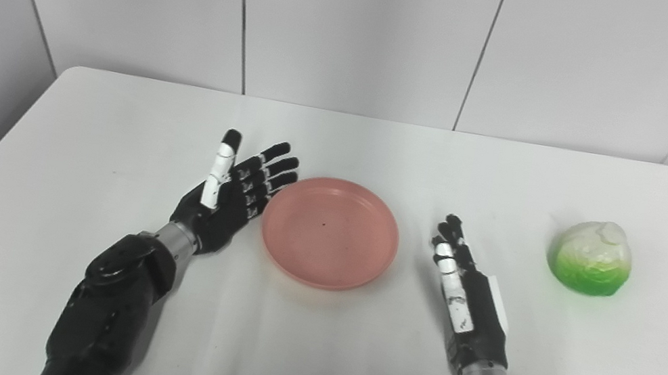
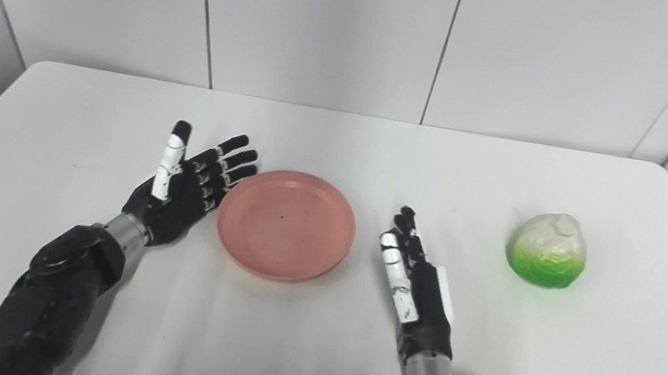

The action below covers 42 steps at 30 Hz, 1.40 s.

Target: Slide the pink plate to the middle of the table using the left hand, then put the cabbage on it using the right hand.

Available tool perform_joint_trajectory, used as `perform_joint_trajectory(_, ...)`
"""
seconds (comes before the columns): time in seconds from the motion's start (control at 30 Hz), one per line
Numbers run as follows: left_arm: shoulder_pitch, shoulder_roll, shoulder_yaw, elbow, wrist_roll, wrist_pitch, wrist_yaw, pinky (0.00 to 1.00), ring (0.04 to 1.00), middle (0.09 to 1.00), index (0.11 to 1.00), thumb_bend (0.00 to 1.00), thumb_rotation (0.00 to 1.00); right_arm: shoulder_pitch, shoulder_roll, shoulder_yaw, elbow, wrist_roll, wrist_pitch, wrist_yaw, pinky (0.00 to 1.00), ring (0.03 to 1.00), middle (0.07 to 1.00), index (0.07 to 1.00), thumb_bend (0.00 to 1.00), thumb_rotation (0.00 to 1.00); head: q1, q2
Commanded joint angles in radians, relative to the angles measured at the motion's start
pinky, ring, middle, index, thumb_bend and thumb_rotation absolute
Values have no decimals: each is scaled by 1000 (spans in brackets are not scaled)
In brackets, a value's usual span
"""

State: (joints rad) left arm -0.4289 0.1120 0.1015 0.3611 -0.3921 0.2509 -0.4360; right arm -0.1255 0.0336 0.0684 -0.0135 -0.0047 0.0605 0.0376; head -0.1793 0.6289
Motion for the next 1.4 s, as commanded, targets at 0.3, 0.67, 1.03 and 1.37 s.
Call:
perform_joint_trajectory(0.3, 79, -46, -20, -178, 0, 70, 76, 973, 958, 943, 932, 826, 1000, -42, 16, 10, -3, -23, -42, -13, 977, 969, 984, 993, 597, 901, -2, 5)
perform_joint_trajectory(0.67, 224, -121, -90, -335, 154, -46, 205, 999, 992, 976, 966, 754, 1000, -35, 6, 0, -19, -7, -38, -6, 968, 960, 969, 982, 606, 888, 42, 10)
perform_joint_trajectory(1.03, 266, -171, -132, -333, 262, -137, 292, 1000, 1000, 1000, 1000, 741, 1000, -27, -14, -11, -19, 20, -42, 6, 973, 957, 963, 975, 615, 875, 72, -1)
perform_joint_trajectory(1.37, 268, -198, -159, -246, 401, -330, 402, 1000, 1000, 1000, 1000, 656, 1000, -37, -20, -30, 1, 33, -60, 1, 958, 943, 953, 957, 628, 846, 56, -18)
